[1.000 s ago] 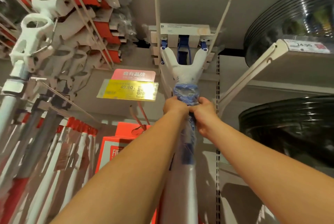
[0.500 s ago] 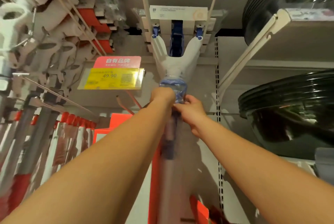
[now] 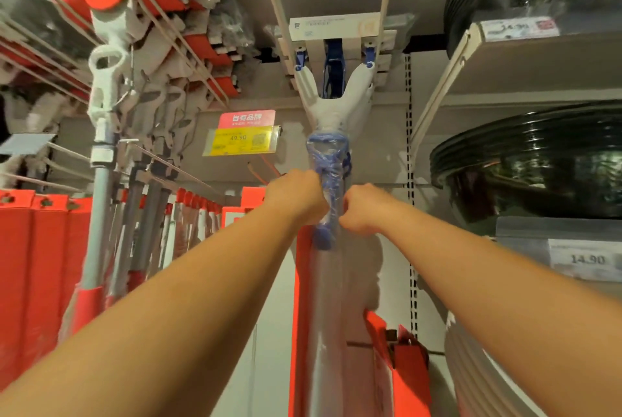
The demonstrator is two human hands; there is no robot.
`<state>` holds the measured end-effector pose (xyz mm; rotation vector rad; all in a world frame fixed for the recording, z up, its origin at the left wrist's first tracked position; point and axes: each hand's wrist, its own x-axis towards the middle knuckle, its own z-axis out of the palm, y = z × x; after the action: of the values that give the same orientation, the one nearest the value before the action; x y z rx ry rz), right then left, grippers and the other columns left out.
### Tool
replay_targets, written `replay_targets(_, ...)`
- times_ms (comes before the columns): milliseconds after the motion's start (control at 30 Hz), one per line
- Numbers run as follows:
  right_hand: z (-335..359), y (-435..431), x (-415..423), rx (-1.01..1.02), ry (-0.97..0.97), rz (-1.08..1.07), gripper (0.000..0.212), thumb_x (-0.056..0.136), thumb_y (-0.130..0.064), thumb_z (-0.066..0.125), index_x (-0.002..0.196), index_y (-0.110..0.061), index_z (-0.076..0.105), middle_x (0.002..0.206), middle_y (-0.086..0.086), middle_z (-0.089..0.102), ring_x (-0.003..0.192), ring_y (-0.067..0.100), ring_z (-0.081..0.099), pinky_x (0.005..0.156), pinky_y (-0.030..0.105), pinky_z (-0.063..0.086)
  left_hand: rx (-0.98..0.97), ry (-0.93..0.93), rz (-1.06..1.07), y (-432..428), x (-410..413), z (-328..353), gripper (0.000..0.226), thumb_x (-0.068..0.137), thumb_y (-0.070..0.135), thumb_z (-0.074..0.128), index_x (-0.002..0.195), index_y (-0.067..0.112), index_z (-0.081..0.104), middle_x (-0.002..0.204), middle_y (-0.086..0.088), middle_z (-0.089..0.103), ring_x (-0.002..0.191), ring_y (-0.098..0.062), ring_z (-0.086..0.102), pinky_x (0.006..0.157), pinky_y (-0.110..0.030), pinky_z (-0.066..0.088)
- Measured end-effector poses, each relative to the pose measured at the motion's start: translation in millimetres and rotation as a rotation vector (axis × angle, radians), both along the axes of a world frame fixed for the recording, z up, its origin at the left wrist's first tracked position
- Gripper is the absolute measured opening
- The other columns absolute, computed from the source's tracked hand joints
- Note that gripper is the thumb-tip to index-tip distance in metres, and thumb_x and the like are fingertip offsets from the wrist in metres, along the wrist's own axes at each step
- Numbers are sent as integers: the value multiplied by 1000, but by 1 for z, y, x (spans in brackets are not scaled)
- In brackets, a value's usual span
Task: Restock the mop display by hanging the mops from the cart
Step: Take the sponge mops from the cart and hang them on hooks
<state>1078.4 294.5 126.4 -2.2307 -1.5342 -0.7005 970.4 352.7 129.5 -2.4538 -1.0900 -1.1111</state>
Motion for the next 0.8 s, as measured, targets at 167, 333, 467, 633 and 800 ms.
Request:
replay_targets(167, -17, -29, -24, -123, -45, -84, 31, 84, -22, 54, 113, -13, 61, 117, 12, 63, 105, 31, 61, 78, 31, 45, 15, 138, 77, -30, -30, -21, 30, 91, 24, 48, 118, 18, 60, 122, -9, 61, 110, -30, 59, 75, -32, 40)
replay_targets(333, -16, -55, -62, -135, -44, -92, 38, 84, -24, 54, 121, -13, 55, 117, 11, 61, 101, 31, 61, 76, 32, 44, 51, 162, 129, -55, -71, -27, 33, 91, 28, 51, 122, 22, 59, 123, -5, 60, 110, -27, 59, 80, -34, 43)
replay_targets(467, -26, -68, -109, -158, -44, -54, 35, 88, -25, 51, 121, -13, 56, 121, 10, 57, 102, 28, 58, 79, 32, 42, 8, 221, 173, -67, -120, -37, 35, 87, 25, 51, 121, 24, 60, 119, -3, 62, 101, -25, 59, 77, -33, 41)
replay_targets(633, -46, -79, -175, -213, -45, 8, 31, 87, -24, 50, 115, -13, 59, 122, 9, 59, 107, 30, 58, 86, 35, 44, -32, 278, 237, -82, -190, -57, 29, 91, 29, 48, 115, 20, 62, 117, -6, 63, 103, -28, 60, 80, -35, 44)
replay_targets(800, -77, -80, -244, -277, -29, 83, 9, 84, -19, 49, 82, -11, 53, 88, 7, 54, 81, 28, 52, 75, 31, 44, -150, 343, 295, -95, -268, -94, 22, 89, 29, 49, 105, 20, 61, 103, -4, 61, 83, -27, 53, 71, -32, 40)
